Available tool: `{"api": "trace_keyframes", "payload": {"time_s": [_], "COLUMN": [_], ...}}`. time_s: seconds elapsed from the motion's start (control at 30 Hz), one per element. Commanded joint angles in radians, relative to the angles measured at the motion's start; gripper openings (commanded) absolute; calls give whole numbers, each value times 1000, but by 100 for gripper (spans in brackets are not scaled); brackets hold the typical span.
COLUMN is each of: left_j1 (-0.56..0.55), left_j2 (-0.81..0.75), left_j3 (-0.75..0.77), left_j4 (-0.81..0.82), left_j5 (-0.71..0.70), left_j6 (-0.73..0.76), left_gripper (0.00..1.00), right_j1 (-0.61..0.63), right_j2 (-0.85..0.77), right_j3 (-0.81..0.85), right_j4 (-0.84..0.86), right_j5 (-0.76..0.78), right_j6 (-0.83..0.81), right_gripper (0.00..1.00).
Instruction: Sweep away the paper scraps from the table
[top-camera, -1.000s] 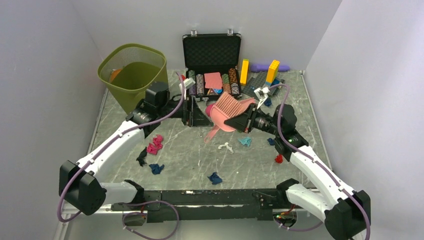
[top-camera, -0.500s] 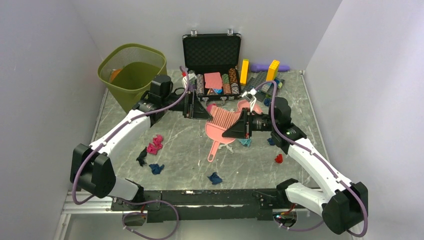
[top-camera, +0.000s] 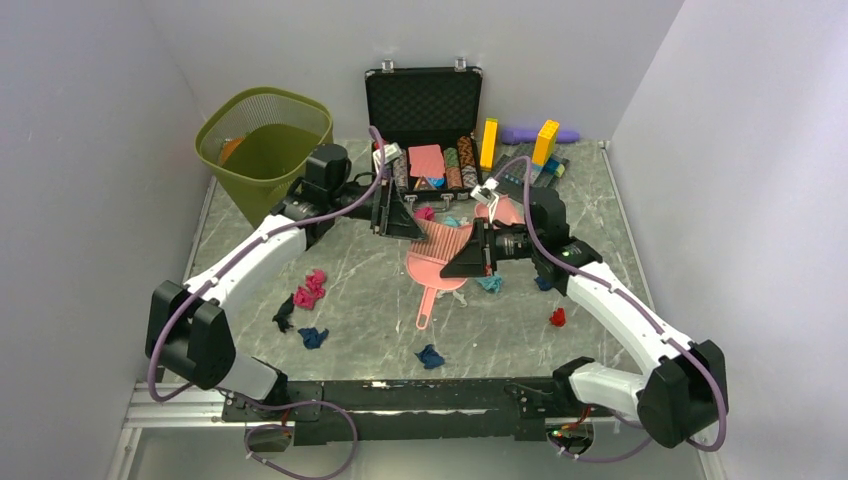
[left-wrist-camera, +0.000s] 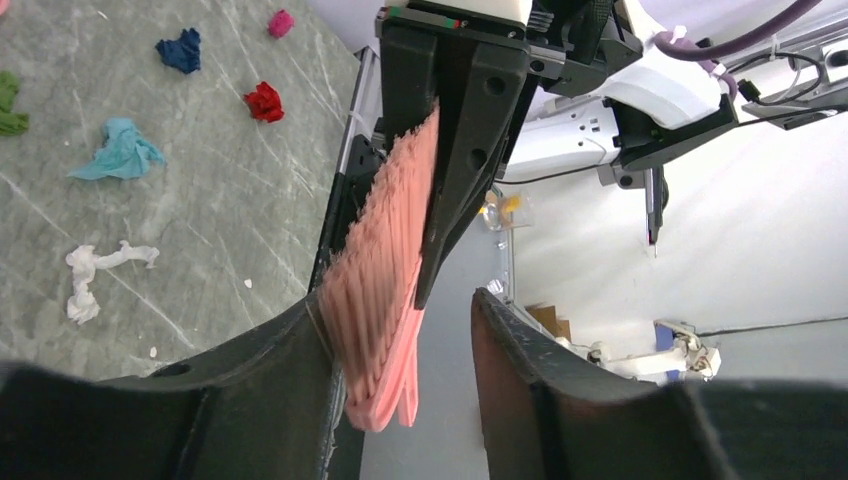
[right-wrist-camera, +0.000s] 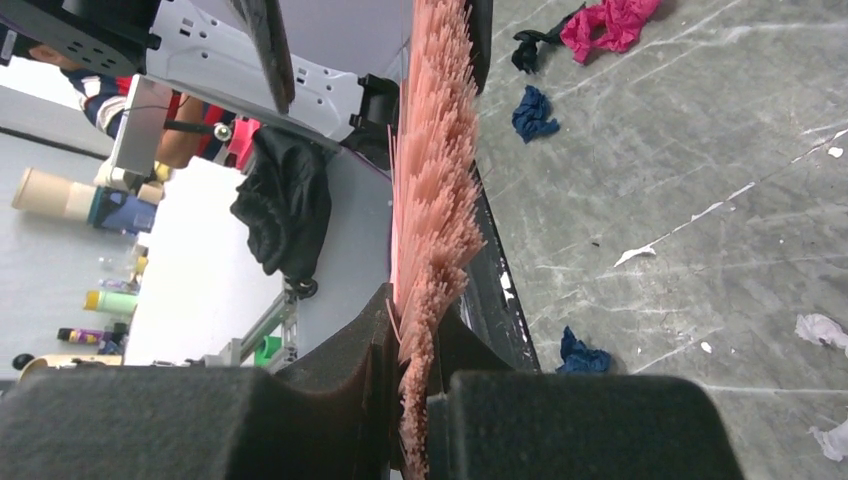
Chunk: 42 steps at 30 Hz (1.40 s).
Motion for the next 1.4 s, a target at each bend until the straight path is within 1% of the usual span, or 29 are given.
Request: {"api": "trace_keyframes", "payload": {"time_s": [0.0,0.07,0.1,0.13,0.17,0.2,0.23,0.27,0.3,0.37,0.4,0.43,0.47,0.53,0.57,0.67,0.73,0.83,0.93,1.07,1.13,1.2,1.33,1.37], "left_j1": [-35,-47,-48,-50,-50,-49,-49,-47,-39,-14,6,28,54,97,114,146,152,148,136,104,93,91,91,91], "left_j2": [37,50,55,62,68,74,77,78,70,37,14,-9,-31,-68,-78,-98,-110,-123,-153,-213,-229,-237,-238,-242], "left_j3": [75,88,90,93,95,98,103,108,106,69,29,-34,-81,-175,-209,-289,-338,-387,-425,-455,-456,-456,-469,-470], "left_j4": [-88,-112,-118,-118,-117,-121,-127,-131,-122,-35,47,162,312,523,610,781,898,1026,1076,1045,1030,1024,1032,1024], "left_j5": [22,12,9,6,6,-2,-13,-20,-42,-84,-102,-119,-144,-202,-232,-339,-451,-593,-715,-837,-861,-861,-857,-858], "left_j6": [91,109,112,112,110,109,111,113,107,36,-33,-104,-188,-340,-407,-545,-621,-714,-738,-707,-689,-687,-711,-703], "left_gripper": [53,48,42,26,7,0,0,0,0,0,0,0,0,0,0,0,0,0,0,0,0,0,0,0], "right_j1": [13,17,19,21,23,25,26,27,27,25,24,23,24,23,23,24,26,31,44,75,86,93,101,103], "right_j2": [35,61,71,81,90,96,102,105,106,94,79,65,46,13,1,-20,-17,8,46,110,149,200,267,277], "right_j3": [71,89,94,101,105,110,114,116,115,96,76,46,13,-61,-81,-176,-265,-377,-424,-431,-427,-416,-379,-372], "right_j4": [66,74,77,80,80,80,78,74,68,83,130,188,253,403,451,611,783,1042,1216,1414,1526,1618,1710,1729], "right_j5": [-47,-53,-56,-59,-59,-60,-60,-53,-37,6,32,55,81,164,193,327,403,511,591,681,705,722,724,723], "right_j6": [4,6,6,6,5,3,0,-4,-10,-7,18,52,107,184,217,328,437,571,624,654,674,697,729,734], "right_gripper": [0,0,0,0,0,0,0,18,49,93,99,99,100,100,100,100,100,100,100,99,93,89,82,78]}}
